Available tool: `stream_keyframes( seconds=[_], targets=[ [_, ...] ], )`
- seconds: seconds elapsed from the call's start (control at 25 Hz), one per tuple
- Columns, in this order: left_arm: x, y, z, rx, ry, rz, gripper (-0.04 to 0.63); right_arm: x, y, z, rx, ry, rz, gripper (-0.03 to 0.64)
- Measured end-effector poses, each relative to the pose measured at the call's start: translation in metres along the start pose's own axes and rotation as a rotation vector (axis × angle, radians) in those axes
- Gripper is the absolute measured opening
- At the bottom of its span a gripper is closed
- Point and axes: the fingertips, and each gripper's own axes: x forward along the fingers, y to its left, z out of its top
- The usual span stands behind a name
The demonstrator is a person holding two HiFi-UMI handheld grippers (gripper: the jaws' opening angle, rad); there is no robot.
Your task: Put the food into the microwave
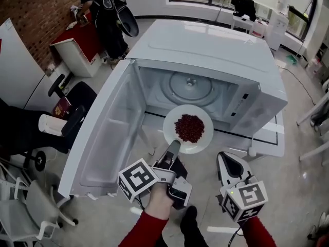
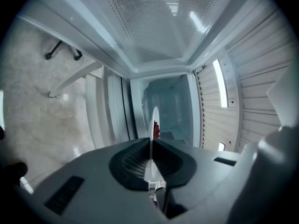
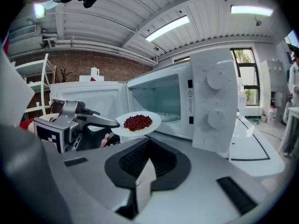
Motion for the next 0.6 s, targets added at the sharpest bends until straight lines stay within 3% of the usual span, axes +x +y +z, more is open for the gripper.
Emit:
stream_keyframes(
  seconds=[0.28, 0.6],
  targets=[
    [0.032, -0.005, 0.018, -0.054, -0.015, -0.103, 0.02, 0.038, -0.006, 0.006, -0.054, -0.047, 0.0, 0.014],
    [0.056, -0.004, 0.034, 0.007, 0.008, -0.045, 0.02, 0.061, -0.005, 0.019, -0.102, -0.05, 0.016, 0.014]
  ],
)
